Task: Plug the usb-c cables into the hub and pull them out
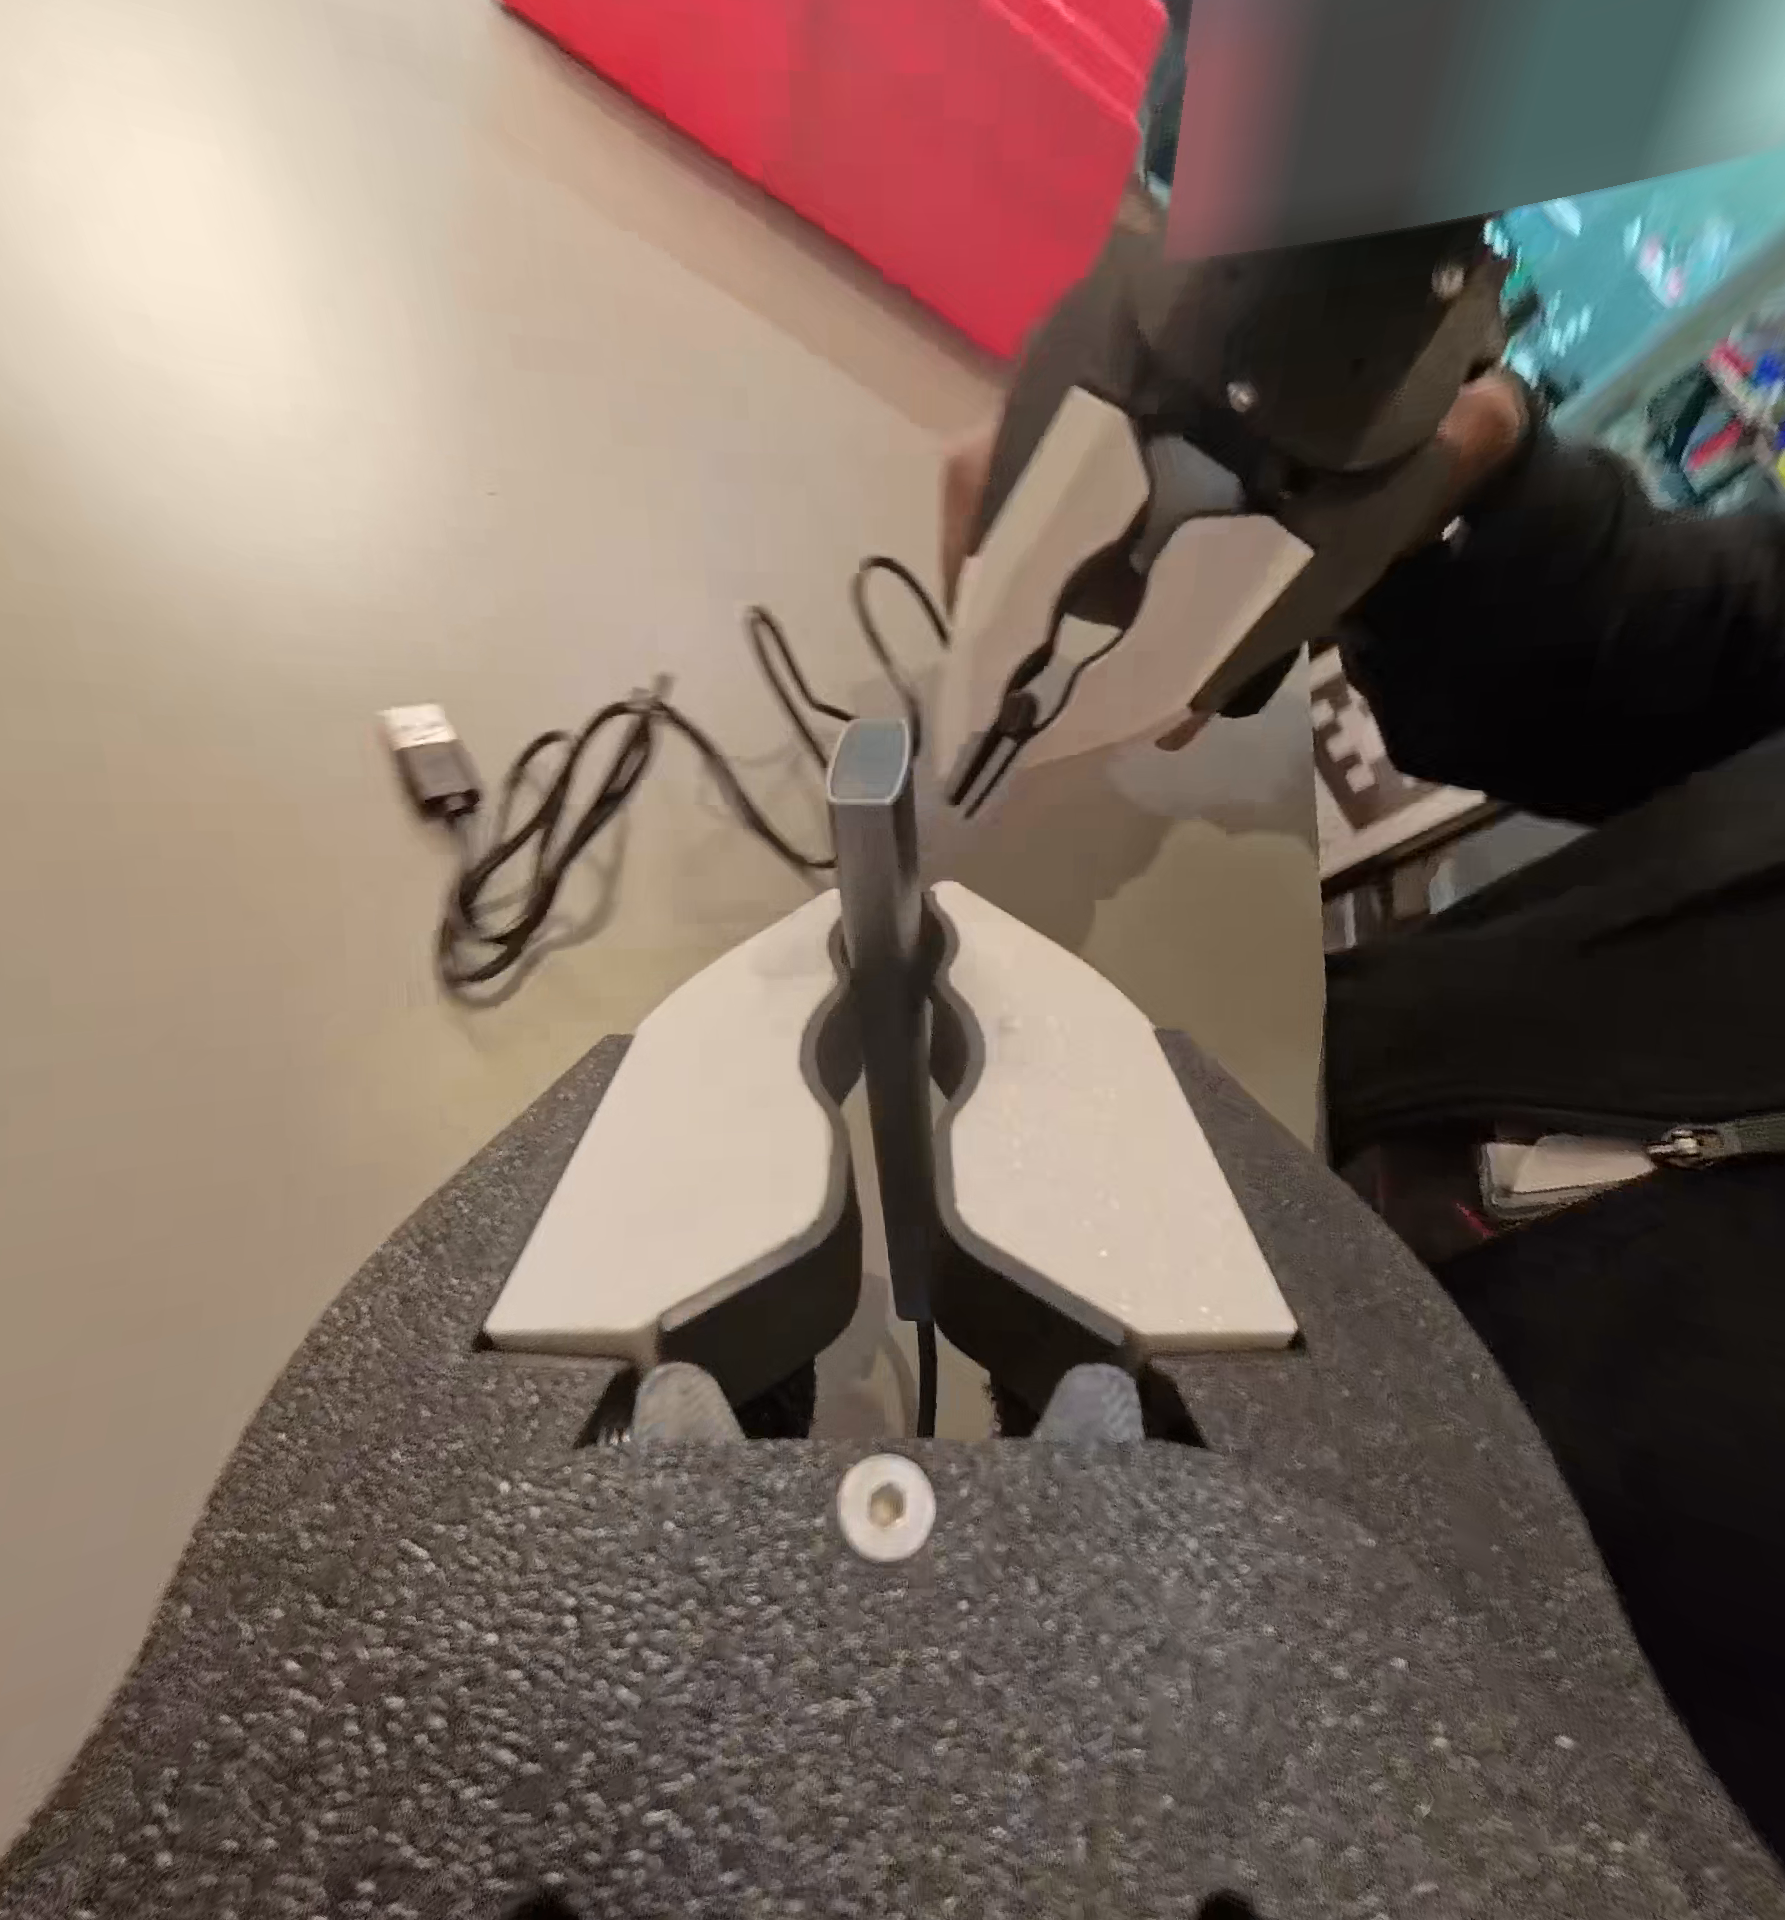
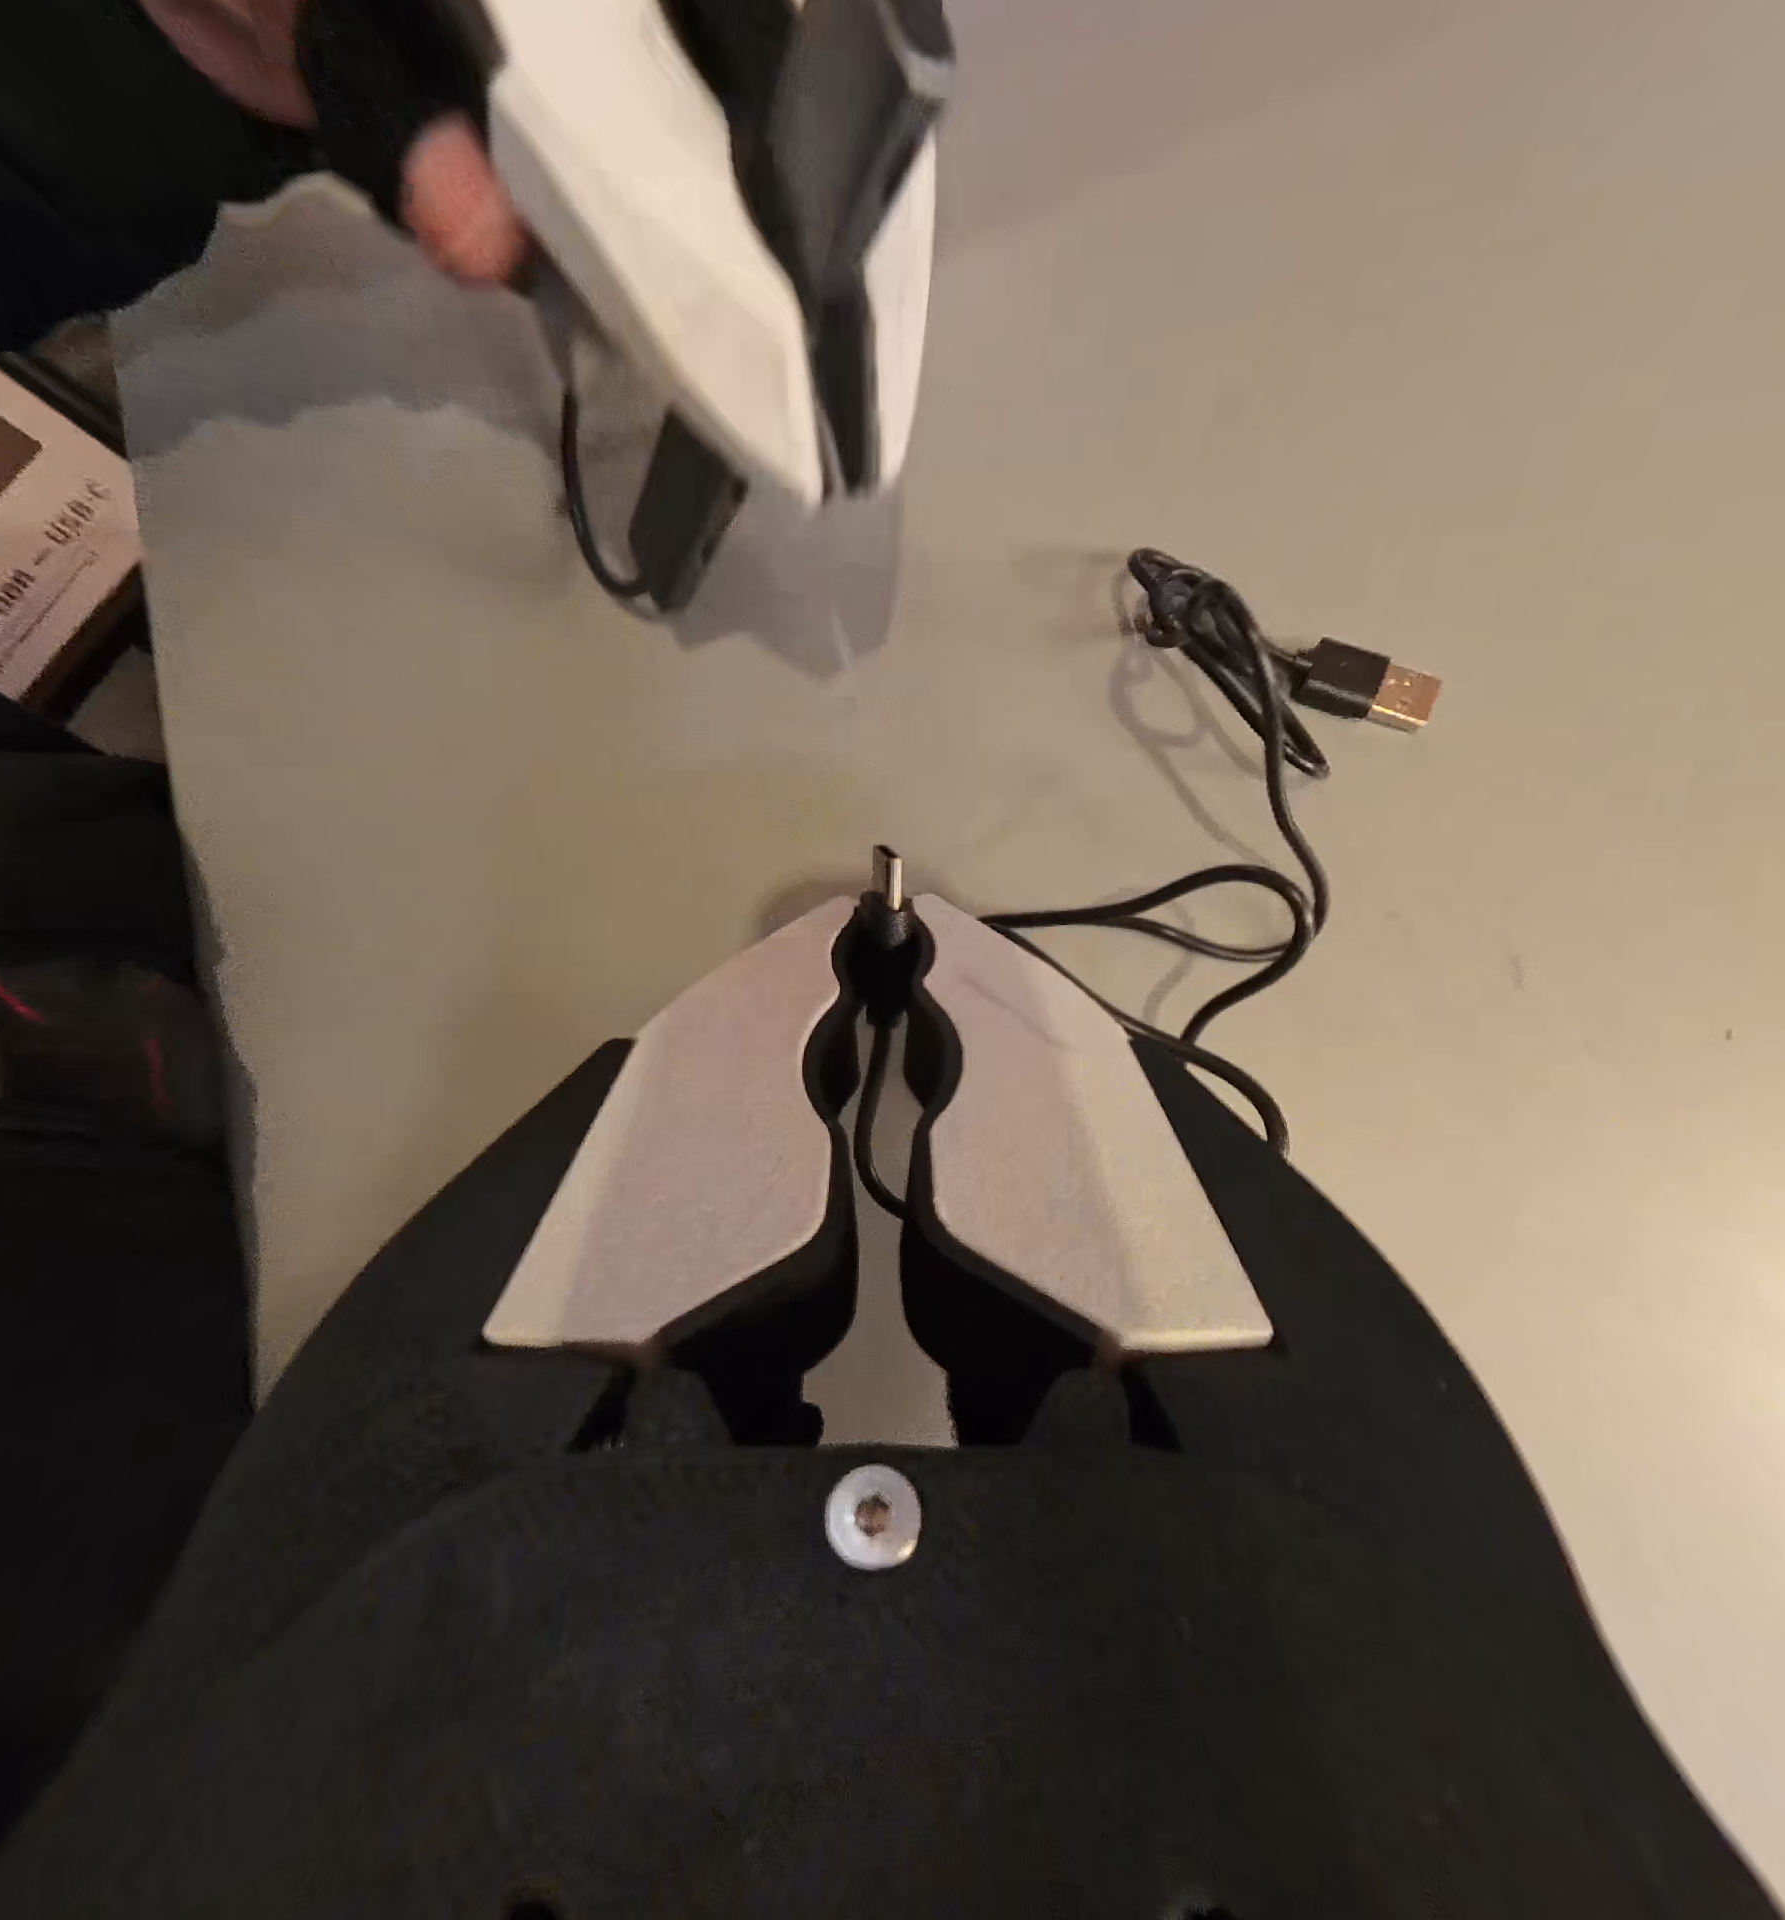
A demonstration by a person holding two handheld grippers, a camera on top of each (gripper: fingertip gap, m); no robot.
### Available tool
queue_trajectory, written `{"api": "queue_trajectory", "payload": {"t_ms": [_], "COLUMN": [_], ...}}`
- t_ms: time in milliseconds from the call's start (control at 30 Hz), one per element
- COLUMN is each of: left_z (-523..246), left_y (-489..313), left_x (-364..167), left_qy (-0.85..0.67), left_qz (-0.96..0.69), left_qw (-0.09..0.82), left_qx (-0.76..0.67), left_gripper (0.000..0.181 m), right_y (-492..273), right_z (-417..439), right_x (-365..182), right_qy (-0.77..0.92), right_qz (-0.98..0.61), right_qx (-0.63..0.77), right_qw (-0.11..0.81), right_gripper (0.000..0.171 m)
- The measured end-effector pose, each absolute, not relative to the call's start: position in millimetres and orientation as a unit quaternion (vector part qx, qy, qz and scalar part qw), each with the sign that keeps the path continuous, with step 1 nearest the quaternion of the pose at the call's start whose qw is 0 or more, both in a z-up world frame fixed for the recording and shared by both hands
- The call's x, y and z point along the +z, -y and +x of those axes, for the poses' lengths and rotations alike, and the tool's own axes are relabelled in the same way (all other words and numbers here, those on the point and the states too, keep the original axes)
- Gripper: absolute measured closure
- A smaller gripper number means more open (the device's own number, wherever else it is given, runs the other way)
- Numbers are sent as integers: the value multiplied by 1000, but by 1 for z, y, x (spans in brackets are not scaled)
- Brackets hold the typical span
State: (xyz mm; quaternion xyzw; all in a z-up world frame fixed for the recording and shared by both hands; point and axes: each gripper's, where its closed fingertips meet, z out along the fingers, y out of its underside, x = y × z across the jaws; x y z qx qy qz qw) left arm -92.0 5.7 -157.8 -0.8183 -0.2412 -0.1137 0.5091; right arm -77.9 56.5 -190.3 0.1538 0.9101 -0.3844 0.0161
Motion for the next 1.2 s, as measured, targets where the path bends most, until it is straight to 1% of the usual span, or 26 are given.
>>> {"api": "queue_trajectory", "payload": {"t_ms": [33, 167, 267, 400, 500, 667, 900, 1067, 1167, 1200], "left_z": [-96, -91, -94, -110, -118, -123, -134, -133, -127, -125], "left_y": [3, 15, 10, 5, 2, -7, -4, 16, 23, 24], "left_x": [-157, -158, -155, -144, -141, -133, -109, -90, -83, -82], "left_qy": [254, 264, 286, 338, 361, 363, 393, 410, 405, 402], "left_qz": [-810, -800, -770, -695, -649, -604, -505, -371, -321, -312], "left_qw": [515, 524, 554, 616, 652, 695, 760, 825, 847, 852], "left_qx": [-117, -128, -139, -153, -154, -143, -110, -116, -125, -127], "left_gripper": [172, 172, 172, 173, 173, 173, 172, 173, 173, 173], "right_y": [-58, -63, -58, -55, -57, -56, -45, -24, -12, -9], "right_z": [-78, -78, -79, -78, -79, -77, -68, -48, -40, -38], "right_x": [-190, -204, -214, -209, -195, -172, -162, -172, -176, -175], "right_qy": [-906, -911, -913, -909, -898, -876, -866, -856, -848, -843], "right_qz": [158, 165, 176, 176, 184, 198, 186, 201, 207, 211], "right_qx": [-392, -376, -367, -379, -400, -439, -462, -477, -487, -494], "right_qw": [23, 29, 25, 18, 13, -2, -41, 12, 31, 37], "right_gripper": [168, 168, 167, 146, 141, 138, 135, 134, 133, 136]}}
